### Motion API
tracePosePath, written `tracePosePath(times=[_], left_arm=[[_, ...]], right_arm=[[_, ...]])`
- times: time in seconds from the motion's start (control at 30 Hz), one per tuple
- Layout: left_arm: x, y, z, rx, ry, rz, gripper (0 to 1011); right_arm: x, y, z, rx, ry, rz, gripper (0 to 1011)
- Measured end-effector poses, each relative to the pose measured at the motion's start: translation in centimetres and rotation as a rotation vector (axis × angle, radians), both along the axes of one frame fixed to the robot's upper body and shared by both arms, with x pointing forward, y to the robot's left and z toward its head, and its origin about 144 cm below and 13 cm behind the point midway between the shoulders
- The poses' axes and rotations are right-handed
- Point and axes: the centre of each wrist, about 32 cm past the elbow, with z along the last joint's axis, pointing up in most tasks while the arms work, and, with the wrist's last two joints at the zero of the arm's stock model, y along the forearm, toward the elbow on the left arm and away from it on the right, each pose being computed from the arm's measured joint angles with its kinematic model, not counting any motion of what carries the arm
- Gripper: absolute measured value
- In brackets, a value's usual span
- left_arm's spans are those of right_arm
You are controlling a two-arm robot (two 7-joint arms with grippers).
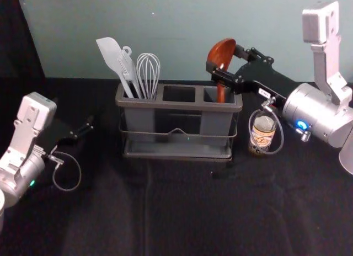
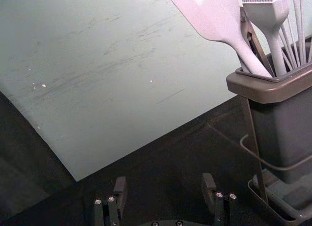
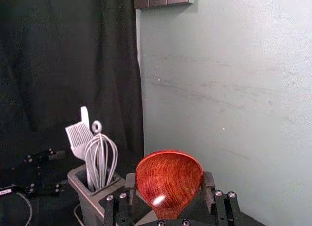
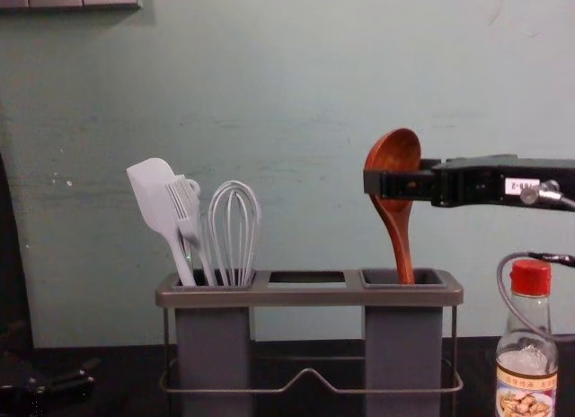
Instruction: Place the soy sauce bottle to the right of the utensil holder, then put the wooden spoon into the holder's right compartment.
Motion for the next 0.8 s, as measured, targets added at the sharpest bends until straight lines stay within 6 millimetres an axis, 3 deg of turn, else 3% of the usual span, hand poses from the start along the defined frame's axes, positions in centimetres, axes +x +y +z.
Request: tracePosePath(times=[0.4,0.8], left_arm=[[0.0,0.0,0.0,0.000,0.000,0.000,1005],[0.0,0.0,0.0,0.000,0.000,0.000,1005]], right_arm=[[0.2,0.3,-1.8,-0.007,0.058,-0.010,829],[0.3,0.4,-2.2,-0.004,0.074,-0.017,829]])
